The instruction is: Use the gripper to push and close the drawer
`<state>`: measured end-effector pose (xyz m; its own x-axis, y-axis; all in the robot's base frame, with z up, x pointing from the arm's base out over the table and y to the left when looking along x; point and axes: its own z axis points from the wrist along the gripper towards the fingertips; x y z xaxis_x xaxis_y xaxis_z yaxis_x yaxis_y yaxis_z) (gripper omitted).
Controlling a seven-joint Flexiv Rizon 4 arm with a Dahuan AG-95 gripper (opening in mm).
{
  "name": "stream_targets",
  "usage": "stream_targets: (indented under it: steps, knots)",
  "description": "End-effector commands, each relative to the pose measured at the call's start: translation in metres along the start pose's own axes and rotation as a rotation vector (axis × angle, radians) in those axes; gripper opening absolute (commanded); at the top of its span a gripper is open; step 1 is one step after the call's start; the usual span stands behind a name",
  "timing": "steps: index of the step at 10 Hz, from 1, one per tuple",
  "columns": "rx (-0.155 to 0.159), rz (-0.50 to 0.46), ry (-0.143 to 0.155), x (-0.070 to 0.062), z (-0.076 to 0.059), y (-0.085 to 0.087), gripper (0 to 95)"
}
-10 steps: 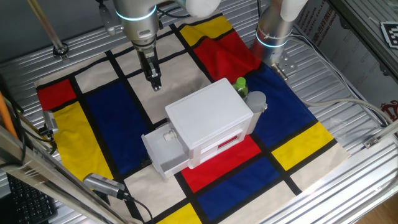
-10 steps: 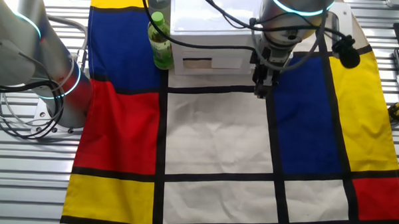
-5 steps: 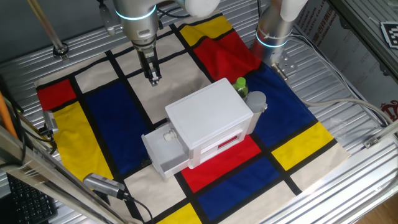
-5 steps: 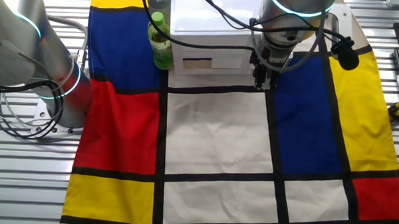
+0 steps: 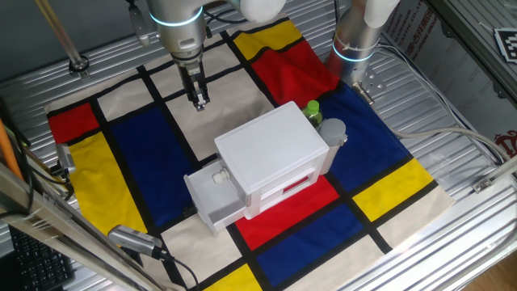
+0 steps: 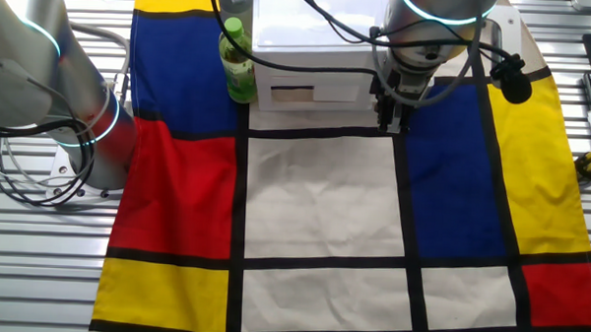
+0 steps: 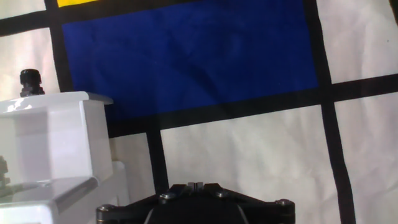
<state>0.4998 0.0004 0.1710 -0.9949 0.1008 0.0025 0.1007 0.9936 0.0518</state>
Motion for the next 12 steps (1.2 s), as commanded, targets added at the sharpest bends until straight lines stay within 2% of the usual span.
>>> stream_targets:
  steps: [1, 7, 10, 11, 12]
  knots:
    - [0.002, -0.002, 0.002, 0.000, 0.000, 0.000, 0.0]
    - [0.004, -0.021, 0.002, -0.003, 0.001, 0.001, 0.0]
    - [0.008, -0.041, 0.024, -0.038, 0.000, 0.009, 0.0]
    - [0.011, -0.044, 0.037, -0.052, -0.001, 0.017, 0.0]
    - [0.011, -0.043, 0.039, -0.058, -0.002, 0.023, 0.0]
